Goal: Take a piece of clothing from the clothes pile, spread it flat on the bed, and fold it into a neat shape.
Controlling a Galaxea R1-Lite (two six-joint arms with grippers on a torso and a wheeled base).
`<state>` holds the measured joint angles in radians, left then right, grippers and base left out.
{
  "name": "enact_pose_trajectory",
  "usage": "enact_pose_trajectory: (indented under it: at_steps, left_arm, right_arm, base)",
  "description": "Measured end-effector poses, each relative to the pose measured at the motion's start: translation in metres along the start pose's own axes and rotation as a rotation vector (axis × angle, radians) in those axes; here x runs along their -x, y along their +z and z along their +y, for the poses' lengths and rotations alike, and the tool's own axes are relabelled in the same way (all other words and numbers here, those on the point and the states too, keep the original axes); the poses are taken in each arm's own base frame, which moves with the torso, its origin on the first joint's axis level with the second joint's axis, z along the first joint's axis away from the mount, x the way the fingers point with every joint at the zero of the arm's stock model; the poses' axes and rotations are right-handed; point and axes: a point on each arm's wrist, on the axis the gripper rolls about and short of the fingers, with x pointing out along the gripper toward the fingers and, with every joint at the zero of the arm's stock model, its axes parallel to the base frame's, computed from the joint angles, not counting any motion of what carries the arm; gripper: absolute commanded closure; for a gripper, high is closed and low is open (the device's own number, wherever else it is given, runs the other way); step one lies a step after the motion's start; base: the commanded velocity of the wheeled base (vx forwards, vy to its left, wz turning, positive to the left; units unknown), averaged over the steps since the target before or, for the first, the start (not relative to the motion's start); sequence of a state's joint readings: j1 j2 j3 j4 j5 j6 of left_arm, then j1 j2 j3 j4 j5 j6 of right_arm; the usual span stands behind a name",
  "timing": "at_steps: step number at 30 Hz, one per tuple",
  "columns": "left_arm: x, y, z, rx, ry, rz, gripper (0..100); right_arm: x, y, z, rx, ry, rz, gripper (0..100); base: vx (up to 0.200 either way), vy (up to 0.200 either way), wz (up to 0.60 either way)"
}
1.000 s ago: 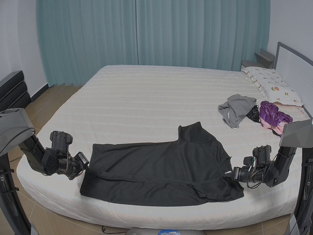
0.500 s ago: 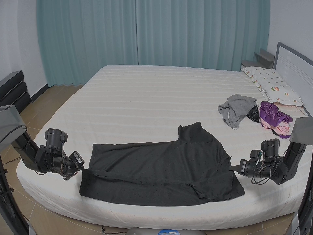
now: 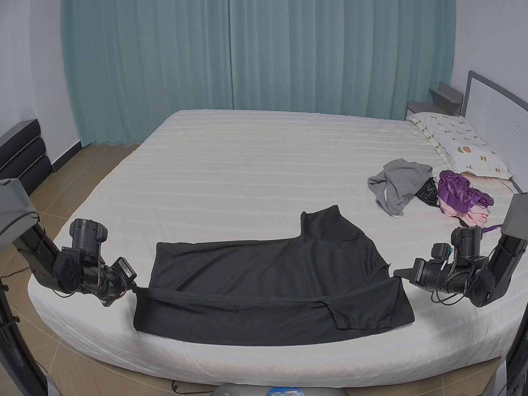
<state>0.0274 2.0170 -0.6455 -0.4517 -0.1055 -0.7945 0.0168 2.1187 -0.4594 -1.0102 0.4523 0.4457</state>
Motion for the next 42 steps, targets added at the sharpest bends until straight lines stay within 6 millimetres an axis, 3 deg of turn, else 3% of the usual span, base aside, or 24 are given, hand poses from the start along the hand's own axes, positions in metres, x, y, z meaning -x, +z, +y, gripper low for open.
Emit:
enact_pose_trajectory:
  at_steps: [16, 42]
  left_arm:
    - [-0.006, 0.003, -0.002, 0.002, -0.005, -0.003, 100]
    - [-0.042, 0.008, 0.004, 0.013, 0.040, 0.025, 100]
  right_arm:
    - [-0.015, 0.006, -0.005, -0.005, 0.003, -0.007, 100]
    - [-0.058, 0.007, -0.018, -0.008, -0.003, 0.019, 100]
  base:
    - [0.000, 0.000, 0.00]
    - [0.000, 0.000, 0.00]
